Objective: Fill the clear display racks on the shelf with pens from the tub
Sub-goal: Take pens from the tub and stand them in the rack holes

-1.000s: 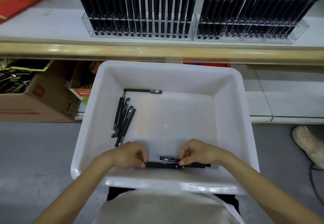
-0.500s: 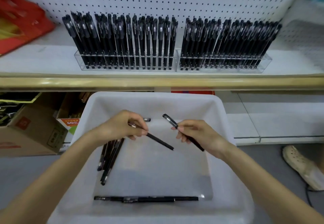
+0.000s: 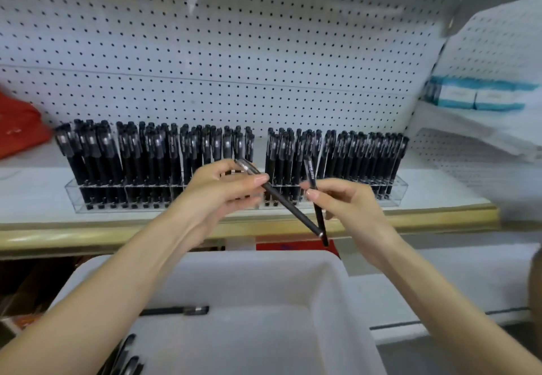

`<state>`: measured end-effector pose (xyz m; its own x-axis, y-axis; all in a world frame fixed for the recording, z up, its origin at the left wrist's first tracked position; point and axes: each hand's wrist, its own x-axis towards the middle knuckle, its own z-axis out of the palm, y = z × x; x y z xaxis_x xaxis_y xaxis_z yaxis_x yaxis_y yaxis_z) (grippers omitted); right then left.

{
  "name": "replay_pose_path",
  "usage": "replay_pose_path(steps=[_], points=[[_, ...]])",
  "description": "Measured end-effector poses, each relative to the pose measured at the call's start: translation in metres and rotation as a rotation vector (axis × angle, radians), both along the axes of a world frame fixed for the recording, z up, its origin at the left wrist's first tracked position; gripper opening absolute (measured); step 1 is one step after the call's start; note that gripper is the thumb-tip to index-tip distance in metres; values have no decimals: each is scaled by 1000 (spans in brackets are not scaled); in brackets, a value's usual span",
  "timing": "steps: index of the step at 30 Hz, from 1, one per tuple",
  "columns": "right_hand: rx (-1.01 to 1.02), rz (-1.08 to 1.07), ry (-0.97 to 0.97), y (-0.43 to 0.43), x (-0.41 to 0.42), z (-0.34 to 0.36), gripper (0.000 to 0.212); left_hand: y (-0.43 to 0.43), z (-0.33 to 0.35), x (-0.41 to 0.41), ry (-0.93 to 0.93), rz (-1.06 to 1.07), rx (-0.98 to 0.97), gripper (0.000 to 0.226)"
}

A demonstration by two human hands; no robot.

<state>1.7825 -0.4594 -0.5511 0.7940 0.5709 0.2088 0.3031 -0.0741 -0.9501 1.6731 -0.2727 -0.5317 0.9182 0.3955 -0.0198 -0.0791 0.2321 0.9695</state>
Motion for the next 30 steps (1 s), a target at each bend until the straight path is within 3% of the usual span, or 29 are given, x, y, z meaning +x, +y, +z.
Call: replay_pose_path(steps=[3,12,17,23,30], points=[[-11,-44,-63,-7,19,7,8,-6,6,14,-40,5,-63,48],[-33,-70,-334,0,50,40,63,-23,3,48,-32,55,168,30],[30,-90,-354,10,63,51,54,-16,4,53,-45,69,274,27],[192,-149,-345,17,74,44,42,-8,0,56,-37,65,218,31],[198,-310,-588,25,77,27,43,-7,-11,59,-34,68,185,43]])
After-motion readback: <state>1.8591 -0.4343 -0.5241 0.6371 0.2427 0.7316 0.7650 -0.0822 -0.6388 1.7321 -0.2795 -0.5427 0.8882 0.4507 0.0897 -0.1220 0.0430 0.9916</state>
